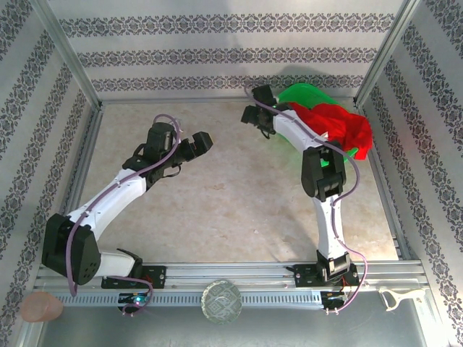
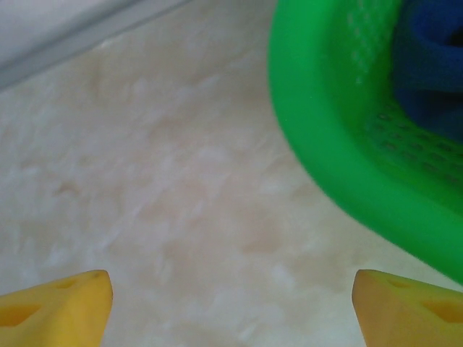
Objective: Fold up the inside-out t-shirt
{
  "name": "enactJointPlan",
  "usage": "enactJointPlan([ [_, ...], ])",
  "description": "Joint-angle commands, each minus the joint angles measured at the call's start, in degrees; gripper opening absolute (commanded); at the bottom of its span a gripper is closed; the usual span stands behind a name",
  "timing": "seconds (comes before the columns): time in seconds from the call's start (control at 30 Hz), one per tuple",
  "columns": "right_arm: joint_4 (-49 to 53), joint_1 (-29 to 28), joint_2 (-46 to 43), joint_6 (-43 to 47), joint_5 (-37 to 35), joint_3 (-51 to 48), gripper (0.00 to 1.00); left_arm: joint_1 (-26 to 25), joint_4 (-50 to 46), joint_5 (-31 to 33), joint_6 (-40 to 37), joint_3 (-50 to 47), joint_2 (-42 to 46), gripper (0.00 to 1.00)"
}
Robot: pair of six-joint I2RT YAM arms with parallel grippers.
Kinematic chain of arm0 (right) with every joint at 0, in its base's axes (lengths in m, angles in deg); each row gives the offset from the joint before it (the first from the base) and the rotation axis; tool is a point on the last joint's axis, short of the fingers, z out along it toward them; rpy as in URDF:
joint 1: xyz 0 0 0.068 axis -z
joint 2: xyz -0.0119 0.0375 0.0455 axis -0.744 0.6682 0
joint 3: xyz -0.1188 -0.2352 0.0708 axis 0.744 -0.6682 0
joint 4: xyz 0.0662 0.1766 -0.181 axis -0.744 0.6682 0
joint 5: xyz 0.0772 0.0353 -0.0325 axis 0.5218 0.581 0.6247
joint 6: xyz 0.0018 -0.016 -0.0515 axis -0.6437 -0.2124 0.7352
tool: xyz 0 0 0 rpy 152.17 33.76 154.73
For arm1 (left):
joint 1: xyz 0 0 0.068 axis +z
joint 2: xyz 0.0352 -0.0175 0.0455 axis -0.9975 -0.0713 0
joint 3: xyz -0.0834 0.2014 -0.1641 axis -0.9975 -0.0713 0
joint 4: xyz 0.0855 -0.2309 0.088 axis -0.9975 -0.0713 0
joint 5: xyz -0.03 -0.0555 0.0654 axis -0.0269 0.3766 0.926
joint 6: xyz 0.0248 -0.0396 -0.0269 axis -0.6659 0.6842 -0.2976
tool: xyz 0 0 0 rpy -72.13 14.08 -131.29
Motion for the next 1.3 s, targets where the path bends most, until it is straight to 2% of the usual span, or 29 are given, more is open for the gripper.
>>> enactJointPlan([
  [0.0,1.36,3.74,-0.04,-1.14,-3.34,1.44,0.88,0.81,-0.86,0.86,0.41,-0.94,1.66,0.99],
  [0.17,-0.22,6.53,-4.45,3.15,1.68,-0.21,0.87,0.80,0.20,0.25,0.49,-0.92,0.68,0.99],
  [0.27,-5.19,7.88,-11.14,4.47,9.06,-5.89,0.87,0.81,0.48,-0.53,0.18,-0.06,-1.25,0.99],
  [0.33,-7.66,8.73,-16.45,4.78,10.88,-9.99,0.87,0.83,0.64,-1.01,-0.27,0.45,-2.61,0.99],
  [0.43,-8.18,11.22,-22.66,5.00,9.63,-15.01,0.87,0.91,1.36,-1.42,-0.37,0.86,-4.53,0.99],
  [0.57,-6.04,17.40,-26.99,2.46,2.84,-20.68,0.89,0.77,1.93,-2.15,-0.23,1.50,-7.04,0.99],
  [0.77,-2.47,25.54,-25.45,-0.22,-2.47,-23.18,0.91,0.78,2.80,-3.99,-0.46,2.24,-9.37,0.99],
  [0.93,0.57,28.49,-20.51,-0.89,-4.19,-20.88,0.92,0.79,2.28,-4.30,-1.70,2.99,-9.82,0.99],
  [1.03,1.13,29.44,-17.04,-1.77,-1.82,-19.28,0.90,0.81,1.69,-4.32,-2.27,3.45,-9.83,0.99],
  [1.07,1.29,29.53,-15.94,-1.80,-0.80,-18.56,0.87,0.81,1.73,-4.36,-2.31,3.38,-9.74,0.99],
  [1.13,1.20,29.66,-14.48,-0.96,2.20,-17.25,0.72,0.78,1.48,-4.15,-2.47,3.46,-9.49,0.99],
  [1.27,-0.72,29.45,-16.51,-0.39,6.74,-16.92,0.21,0.84,-0.59,-1.67,-2.99,3.42,-8.31,0.99],
])
